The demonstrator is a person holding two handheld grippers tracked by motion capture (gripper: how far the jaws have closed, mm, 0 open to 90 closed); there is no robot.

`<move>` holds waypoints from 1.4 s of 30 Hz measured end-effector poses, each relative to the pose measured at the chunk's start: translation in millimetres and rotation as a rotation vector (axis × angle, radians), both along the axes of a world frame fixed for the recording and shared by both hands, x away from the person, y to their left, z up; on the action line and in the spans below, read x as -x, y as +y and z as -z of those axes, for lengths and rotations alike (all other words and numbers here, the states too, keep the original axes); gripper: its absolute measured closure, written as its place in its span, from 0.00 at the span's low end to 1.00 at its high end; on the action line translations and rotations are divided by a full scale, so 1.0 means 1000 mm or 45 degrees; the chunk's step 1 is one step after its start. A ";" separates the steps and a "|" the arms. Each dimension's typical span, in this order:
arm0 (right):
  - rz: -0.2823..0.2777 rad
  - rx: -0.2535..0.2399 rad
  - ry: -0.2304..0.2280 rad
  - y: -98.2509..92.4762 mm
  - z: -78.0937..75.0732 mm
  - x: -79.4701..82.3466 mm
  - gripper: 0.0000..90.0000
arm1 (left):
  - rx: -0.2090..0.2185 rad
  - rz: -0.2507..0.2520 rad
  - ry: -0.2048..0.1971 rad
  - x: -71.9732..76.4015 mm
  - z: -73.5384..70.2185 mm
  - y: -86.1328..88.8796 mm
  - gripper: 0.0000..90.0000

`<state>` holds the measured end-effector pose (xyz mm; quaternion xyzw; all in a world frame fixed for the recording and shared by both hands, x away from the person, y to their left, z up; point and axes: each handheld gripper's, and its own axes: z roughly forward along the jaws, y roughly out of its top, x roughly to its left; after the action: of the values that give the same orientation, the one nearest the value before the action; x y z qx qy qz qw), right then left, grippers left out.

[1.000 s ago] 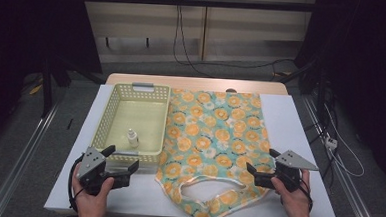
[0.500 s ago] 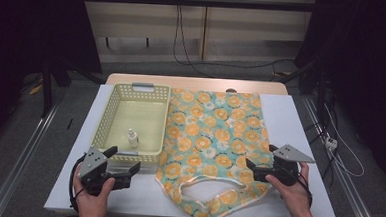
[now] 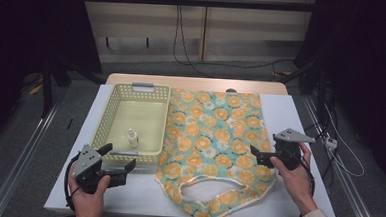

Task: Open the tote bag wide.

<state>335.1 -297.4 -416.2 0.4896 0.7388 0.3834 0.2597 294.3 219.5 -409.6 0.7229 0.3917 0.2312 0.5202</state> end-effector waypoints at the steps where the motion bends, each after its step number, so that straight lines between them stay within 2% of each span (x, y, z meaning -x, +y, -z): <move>1: 0.000 0.000 0.000 0.000 0.000 0.000 0.08 | -0.003 0.003 0.001 0.000 0.000 0.000 0.07; 3: 0.009 0.014 0.020 -0.002 -0.003 -0.007 0.08 | 0.000 0.009 0.000 -0.001 0.000 0.000 0.07; 7: -0.007 0.005 0.080 -0.007 -0.004 -0.020 0.10 | -0.003 0.012 -0.002 -0.001 0.000 0.000 0.07; 10: 0.011 -0.017 0.123 -0.013 -0.002 -0.033 0.10 | -0.003 0.014 0.000 -0.001 0.000 0.000 0.07; 15: 0.040 -0.015 0.137 -0.020 -0.002 -0.043 0.10 | -0.005 0.016 0.001 0.000 0.000 -0.001 0.07; 17: 0.059 -0.013 0.133 -0.022 -0.002 -0.047 0.14 | -0.005 0.017 -0.004 -0.001 0.000 0.000 0.07; 18: 0.057 -0.011 0.162 -0.023 -0.002 -0.050 0.14 | -0.005 0.014 -0.004 -0.001 0.000 0.000 0.07; 21: 0.054 -0.013 0.162 -0.024 -0.001 -0.058 0.14 | -0.008 0.016 0.004 -0.002 0.001 0.000 0.07; 24: 0.060 0.020 0.152 -0.022 -0.003 -0.070 0.14 | -0.011 0.020 0.005 -0.001 0.001 -0.001 0.07; 27: 0.085 0.025 0.169 -0.021 -0.001 -0.083 0.16 | -0.007 0.017 0.001 -0.001 0.000 0.000 0.07; 32: 0.095 0.057 0.203 -0.021 0.005 -0.103 0.23 | -0.007 0.020 0.005 -0.001 0.001 0.000 0.07; 33: 0.104 0.062 0.211 -0.023 0.008 -0.112 0.26 | -0.008 0.023 0.007 -0.001 0.001 -0.001 0.07; 36: 0.116 0.055 0.212 -0.027 0.011 -0.118 0.29 | -0.006 0.025 0.009 -0.002 0.001 -0.001 0.07; 42: 0.173 0.025 0.256 -0.044 0.024 -0.134 0.42 | -0.005 0.023 0.009 -0.002 0.001 -0.001 0.07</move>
<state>469.1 -341.7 -440.3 0.5720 0.7300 0.3067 0.2144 296.2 218.6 -411.0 0.7282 0.3865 0.2250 0.5193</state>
